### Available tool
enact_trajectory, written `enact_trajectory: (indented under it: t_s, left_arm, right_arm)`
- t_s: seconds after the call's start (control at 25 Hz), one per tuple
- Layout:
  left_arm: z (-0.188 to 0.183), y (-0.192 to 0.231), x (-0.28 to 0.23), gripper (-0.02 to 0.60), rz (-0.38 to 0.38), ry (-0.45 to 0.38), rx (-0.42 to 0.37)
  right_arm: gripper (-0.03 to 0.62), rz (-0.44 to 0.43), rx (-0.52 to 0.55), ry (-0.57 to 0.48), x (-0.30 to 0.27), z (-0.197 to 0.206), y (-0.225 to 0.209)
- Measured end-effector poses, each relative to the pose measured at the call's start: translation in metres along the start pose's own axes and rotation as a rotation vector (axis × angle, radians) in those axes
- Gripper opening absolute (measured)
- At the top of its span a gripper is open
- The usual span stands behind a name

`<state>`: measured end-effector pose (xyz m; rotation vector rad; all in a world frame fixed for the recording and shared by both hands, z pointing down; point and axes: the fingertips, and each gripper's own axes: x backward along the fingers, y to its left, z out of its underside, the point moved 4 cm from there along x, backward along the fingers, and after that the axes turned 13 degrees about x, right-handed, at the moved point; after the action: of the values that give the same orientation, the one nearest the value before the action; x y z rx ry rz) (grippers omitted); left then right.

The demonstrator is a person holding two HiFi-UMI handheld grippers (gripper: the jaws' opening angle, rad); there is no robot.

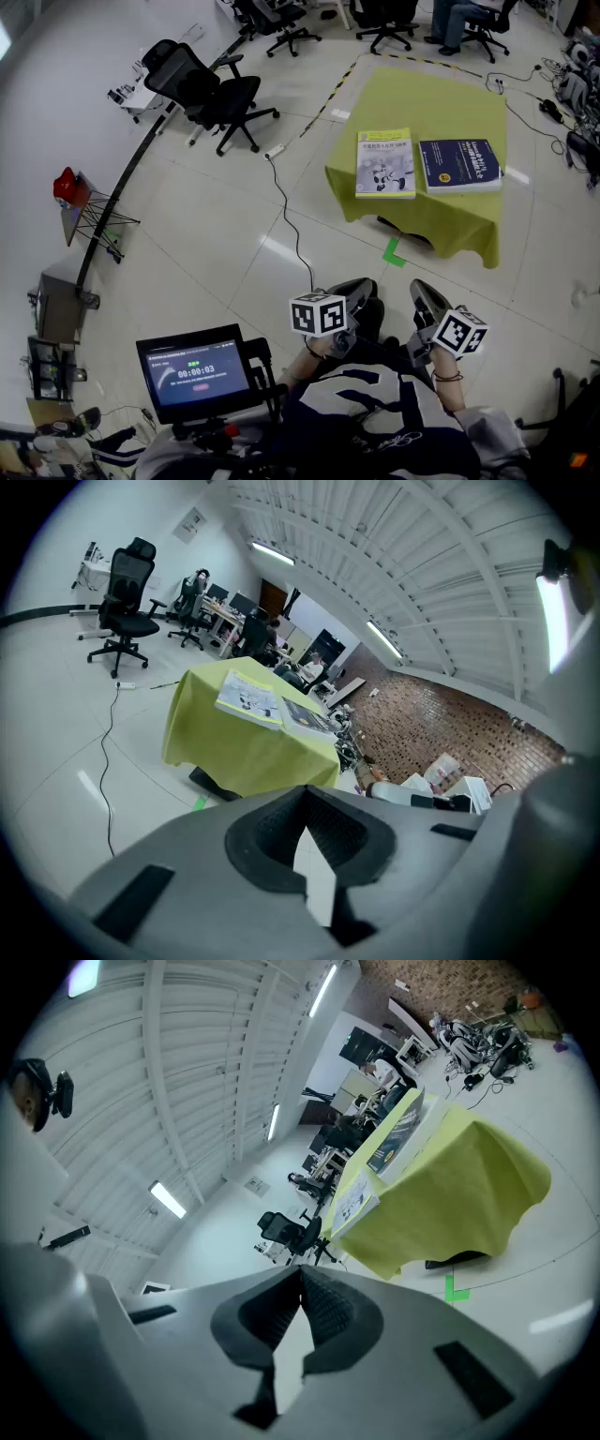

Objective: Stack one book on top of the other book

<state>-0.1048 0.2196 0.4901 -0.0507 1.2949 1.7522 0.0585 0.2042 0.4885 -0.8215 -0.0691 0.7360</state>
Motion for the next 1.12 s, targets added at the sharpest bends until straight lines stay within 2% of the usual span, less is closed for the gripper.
enact_trajectory:
  t_s: [0.24, 0.64, 0.76, 0.96, 1.12]
  left_arm:
    - [-0.045, 0.030, -0.027, 0.003, -0.035, -0.042, 0.041]
    - [-0.150, 0.091, -0.085, 0.009, -0.034, 0.006, 0.115]
    - [-0.184, 0.111, -0.108, 0.084, -0.024, 0.015, 0.140]
    - [-0.217, 0.140, -0.150, 0.189, 0.054, 0.100, 0.237]
    - [-0.237, 0.155, -0.184, 0.218, 0.078, 0.168, 0.268]
  right_arm:
    - [-0.006, 0.001, 0.010, 0.000, -0.034, -0.022, -0.025]
    - [-0.006, 0.085, 0.002, 0.023, -0.118, -0.068, -0.063]
    - [-0.006, 0.110, -0.008, 0.040, -0.147, -0.078, -0.074]
    - [-0.006, 0.172, -0.027, 0.069, -0.183, -0.088, -0.091]
    - [-0.006, 0.238, -0.049, 0.090, -0.195, -0.096, -0.102]
